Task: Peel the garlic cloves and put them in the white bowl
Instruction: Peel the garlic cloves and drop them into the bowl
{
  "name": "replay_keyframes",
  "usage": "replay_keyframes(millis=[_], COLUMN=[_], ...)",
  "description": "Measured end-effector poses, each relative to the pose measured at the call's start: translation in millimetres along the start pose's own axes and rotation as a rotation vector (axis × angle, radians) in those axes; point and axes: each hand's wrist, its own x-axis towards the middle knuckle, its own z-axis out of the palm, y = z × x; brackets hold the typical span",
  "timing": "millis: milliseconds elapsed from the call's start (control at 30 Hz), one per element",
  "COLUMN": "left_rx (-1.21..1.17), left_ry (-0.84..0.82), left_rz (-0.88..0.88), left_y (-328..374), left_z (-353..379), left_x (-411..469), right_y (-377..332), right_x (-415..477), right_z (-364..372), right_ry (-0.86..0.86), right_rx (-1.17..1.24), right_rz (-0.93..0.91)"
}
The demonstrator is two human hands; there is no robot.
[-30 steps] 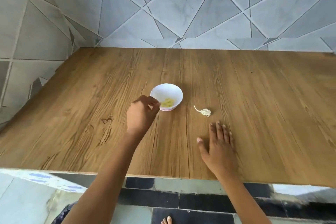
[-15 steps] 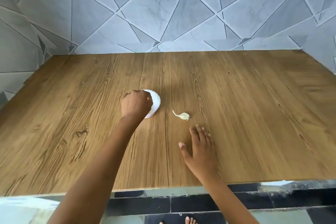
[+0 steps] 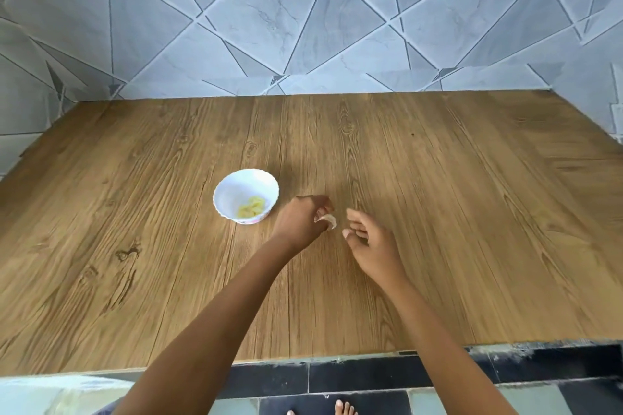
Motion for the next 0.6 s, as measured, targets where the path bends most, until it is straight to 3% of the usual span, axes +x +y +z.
replay_keyframes(millis=[200,367,467,533,600], left_rx=[-0.208,-0.298,-0.382,-0.498,-0.683], left_ry=[0.008,0.013,0.159,0.337,0.345], left_rz=[0.214,0.285,0.193,-0.001,-0.200], left_y=[-1,-3,1,7,10], left_z=[-18,-22,-18,-13,-8], left_x=[-5,-10,-17,-23,-26], right_y=[-14,-18,-20,-20,-20], right_x=[16,18,17,16,15], right_z=[-8,-7,-1,3,7], right_ry=[-0.130,-0.098,0.004,0.086,0.137], right_rx=[0.467,0.632,0.711,0.759,0.776], right_rz=[0.176,0.210,0.249,0.244,0.213])
